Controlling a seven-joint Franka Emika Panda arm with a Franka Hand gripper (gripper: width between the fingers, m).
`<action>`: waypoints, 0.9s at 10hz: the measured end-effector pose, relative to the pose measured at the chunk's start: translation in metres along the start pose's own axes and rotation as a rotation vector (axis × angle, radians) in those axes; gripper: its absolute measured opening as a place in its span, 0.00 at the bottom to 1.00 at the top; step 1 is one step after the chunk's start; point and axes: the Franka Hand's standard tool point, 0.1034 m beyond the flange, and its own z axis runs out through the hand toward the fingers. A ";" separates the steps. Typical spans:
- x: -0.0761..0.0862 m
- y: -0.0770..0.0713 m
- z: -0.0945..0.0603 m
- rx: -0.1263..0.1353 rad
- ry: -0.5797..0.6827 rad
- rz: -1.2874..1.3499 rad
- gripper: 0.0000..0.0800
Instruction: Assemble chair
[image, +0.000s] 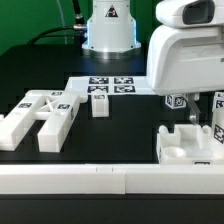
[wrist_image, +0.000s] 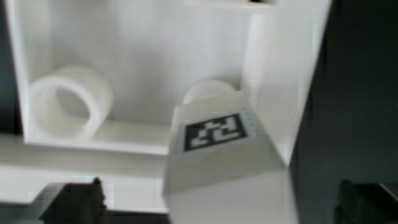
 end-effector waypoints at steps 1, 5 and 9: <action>0.000 0.002 0.000 0.000 0.000 -0.019 0.81; 0.000 0.001 0.000 0.001 -0.001 -0.001 0.44; 0.000 0.000 0.001 0.006 0.000 0.200 0.36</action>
Offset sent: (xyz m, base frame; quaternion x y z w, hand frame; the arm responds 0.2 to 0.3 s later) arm 0.0000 0.0000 0.0000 0.0000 0.0000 0.0000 1.0000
